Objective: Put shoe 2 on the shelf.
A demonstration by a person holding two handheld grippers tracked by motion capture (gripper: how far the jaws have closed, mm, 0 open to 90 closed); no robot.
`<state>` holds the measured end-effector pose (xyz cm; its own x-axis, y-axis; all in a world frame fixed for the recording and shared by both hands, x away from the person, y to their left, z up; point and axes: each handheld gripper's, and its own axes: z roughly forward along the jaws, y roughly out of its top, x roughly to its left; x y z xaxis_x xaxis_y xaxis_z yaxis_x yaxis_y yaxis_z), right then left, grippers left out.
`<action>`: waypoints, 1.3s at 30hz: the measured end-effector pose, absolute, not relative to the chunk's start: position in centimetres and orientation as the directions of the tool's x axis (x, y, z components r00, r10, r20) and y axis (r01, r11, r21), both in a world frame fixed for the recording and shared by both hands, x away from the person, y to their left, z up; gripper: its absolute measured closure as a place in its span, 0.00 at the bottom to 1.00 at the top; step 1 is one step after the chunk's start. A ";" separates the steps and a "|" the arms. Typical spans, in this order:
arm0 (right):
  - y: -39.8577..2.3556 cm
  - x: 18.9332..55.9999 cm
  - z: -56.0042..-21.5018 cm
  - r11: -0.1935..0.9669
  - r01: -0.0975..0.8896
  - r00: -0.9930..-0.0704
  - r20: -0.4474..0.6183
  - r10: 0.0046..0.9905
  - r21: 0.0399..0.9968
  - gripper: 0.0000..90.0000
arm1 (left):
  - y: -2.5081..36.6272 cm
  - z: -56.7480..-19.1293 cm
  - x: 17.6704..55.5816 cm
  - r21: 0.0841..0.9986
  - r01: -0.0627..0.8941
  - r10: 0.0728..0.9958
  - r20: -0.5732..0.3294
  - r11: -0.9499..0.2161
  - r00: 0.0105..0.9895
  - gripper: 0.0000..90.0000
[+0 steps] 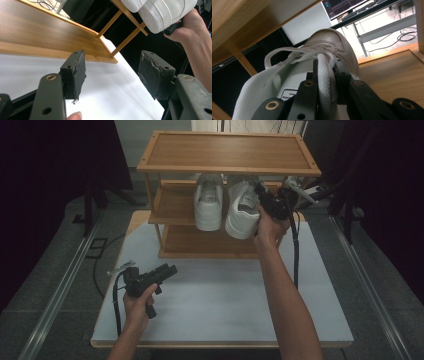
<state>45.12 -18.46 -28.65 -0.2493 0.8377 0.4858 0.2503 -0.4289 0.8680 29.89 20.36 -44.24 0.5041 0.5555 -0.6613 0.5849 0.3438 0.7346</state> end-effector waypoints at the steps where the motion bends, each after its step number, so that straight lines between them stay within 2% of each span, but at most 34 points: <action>1: -18.4 45.3 -28.7 -0.427 0.248 -0.247 0.484 0.840 0.869 0.91 | 20.4 -44.2 29.9 0.734 0.585 0.555 -0.661 0.343 0.504 0.42; 21: -17.9 46.7 -29.5 -0.443 0.228 -0.217 0.489 0.845 0.867 0.87 | 20.4 -44.3 29.9 0.731 0.589 0.549 -0.666 0.345 0.505 0.42; 30: -17.5 47.3 -29.8 -0.418 0.250 -0.258 0.477 0.840 0.873 0.77 | 20.3 -44.3 29.9 0.731 0.590 0.549 -0.665 0.343 0.506 0.42; 31: -17.5 47.4 -29.9 -0.421 0.258 -0.272 0.483 0.832 0.870 0.73 | 20.3 -44.3 29.9 0.731 0.590 0.549 -0.666 0.343 0.505 0.42; 39: -18.0 48.1 -30.2 -0.459 0.284 -0.321 0.534 0.782 0.842 0.60 | 20.0 -44.5 30.2 0.727 0.599 0.548 -0.668 0.337 0.503 0.42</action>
